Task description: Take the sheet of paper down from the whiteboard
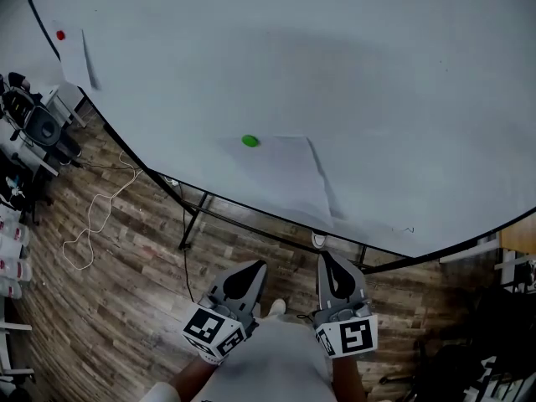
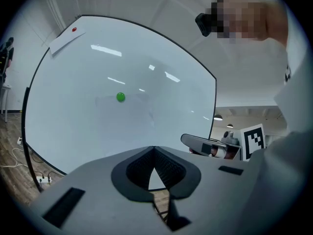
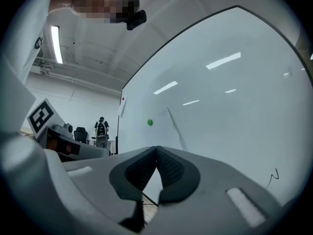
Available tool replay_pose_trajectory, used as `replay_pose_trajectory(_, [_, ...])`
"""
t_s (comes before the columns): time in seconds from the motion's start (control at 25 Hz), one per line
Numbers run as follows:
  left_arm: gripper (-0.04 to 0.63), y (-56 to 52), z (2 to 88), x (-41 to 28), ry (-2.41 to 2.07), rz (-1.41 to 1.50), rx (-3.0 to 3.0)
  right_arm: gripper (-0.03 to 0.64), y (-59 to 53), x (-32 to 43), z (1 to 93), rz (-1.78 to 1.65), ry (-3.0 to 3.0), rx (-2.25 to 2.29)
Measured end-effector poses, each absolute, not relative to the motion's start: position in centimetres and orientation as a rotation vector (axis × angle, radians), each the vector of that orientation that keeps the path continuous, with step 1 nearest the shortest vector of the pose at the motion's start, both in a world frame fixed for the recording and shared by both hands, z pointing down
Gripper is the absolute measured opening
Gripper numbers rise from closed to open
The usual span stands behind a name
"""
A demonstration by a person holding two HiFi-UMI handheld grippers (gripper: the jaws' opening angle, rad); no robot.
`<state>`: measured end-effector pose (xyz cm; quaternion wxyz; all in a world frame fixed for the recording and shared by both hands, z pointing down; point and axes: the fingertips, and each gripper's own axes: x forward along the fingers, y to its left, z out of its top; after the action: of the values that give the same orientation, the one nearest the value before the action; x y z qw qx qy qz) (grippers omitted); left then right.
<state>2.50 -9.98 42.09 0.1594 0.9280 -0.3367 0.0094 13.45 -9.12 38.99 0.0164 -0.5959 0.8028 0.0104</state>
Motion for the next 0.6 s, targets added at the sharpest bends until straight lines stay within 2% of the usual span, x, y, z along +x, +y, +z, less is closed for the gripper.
replay_pose_trajectory(0.6, [0.006,-14.5,39.7,4.2,-0.955,-0.006,2.703,0.009,-14.3,13.8,35.6,0.159,2.527,-1.84])
